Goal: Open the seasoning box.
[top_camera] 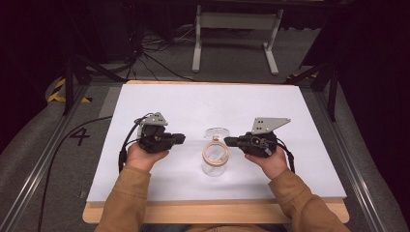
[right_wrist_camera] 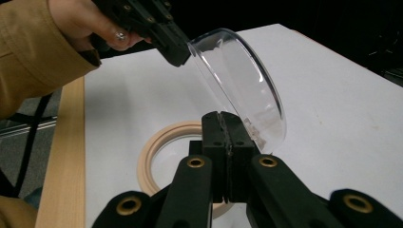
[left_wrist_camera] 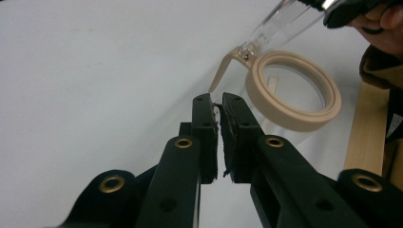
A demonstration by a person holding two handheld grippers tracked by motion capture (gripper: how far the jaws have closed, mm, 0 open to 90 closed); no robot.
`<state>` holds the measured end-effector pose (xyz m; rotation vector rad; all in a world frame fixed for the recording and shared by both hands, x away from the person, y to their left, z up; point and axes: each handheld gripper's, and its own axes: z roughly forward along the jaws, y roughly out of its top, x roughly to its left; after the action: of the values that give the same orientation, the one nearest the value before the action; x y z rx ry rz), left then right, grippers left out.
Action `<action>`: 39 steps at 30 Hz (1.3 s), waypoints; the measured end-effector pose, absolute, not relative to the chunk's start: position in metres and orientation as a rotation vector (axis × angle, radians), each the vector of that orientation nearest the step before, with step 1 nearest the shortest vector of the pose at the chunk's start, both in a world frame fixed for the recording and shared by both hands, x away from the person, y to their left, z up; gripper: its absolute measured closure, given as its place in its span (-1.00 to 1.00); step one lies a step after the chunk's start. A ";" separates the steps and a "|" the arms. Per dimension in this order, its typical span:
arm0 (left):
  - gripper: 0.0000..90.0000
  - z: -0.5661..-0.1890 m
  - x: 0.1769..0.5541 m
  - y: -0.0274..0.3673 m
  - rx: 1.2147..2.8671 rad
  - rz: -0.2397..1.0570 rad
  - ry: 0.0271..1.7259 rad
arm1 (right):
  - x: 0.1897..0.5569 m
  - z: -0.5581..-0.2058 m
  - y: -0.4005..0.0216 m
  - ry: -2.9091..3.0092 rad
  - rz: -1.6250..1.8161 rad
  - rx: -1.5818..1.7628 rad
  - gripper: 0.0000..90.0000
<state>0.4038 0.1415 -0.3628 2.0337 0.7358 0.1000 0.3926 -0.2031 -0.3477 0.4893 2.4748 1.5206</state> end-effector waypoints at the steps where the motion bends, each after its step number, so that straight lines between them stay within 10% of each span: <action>1: 0.86 -0.363 0.403 0.144 2.036 0.108 0.732 | 0.394 -0.348 -0.203 2.471 1.516 0.485 1.00; 26: 0.72 -0.367 0.395 0.163 2.033 0.116 0.814 | 0.417 -0.353 -0.208 2.465 1.558 0.546 0.99; 39: 0.33 -0.362 0.400 0.167 2.023 0.217 0.879 | 0.413 -0.330 -0.257 2.351 1.549 0.683 0.45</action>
<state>0.3996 0.1666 -0.3617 2.0228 0.8788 0.2173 0.4127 -0.2568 -0.3296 0.6826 2.3512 1.5488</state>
